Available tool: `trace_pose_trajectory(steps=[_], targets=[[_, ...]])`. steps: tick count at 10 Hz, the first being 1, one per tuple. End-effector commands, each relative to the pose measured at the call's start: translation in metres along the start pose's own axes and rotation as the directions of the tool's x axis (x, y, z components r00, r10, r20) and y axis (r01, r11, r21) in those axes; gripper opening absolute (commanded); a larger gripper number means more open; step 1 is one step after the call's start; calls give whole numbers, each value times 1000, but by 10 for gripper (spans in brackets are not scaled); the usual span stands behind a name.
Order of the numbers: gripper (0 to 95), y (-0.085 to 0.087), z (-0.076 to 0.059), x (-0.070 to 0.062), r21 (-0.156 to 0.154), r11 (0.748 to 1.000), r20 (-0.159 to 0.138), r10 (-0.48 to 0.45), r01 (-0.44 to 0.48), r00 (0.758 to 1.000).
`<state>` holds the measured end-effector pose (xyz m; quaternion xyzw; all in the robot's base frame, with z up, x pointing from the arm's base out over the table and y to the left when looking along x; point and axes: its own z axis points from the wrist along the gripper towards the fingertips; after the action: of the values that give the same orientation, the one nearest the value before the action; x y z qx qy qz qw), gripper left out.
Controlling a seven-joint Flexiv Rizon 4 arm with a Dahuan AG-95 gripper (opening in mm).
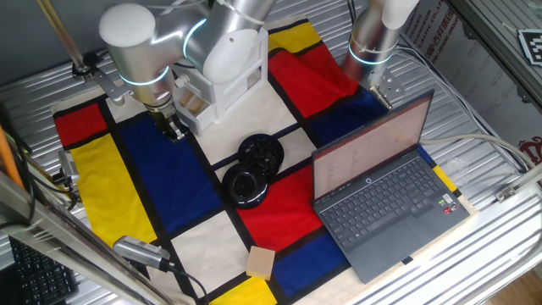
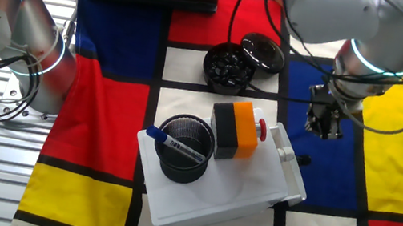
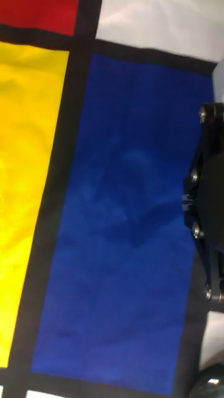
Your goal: Use the gripper to push and close the drawer
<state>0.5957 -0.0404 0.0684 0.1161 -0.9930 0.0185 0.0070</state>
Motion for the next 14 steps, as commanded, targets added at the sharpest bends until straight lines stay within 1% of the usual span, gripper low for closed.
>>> trace_pose_trajectory(steps=[1, 3, 7, 9, 12, 14], targets=[[0, -1, 2, 8, 0, 1000, -2, 2, -2, 1000], [0, -1, 2, 9, -3, 1000, -10, 8, -8, 1000], [0, -1, 0, 12, -6, 1000, -16, 12, -12, 1000], [0, -1, 1, 17, -3, 1000, -23, 19, -19, 1000], [0, -2, 2, 20, 2, 1000, -25, 20, -20, 999], [0, -1, -1, 28, 2, 1000, -24, 21, -21, 999]])
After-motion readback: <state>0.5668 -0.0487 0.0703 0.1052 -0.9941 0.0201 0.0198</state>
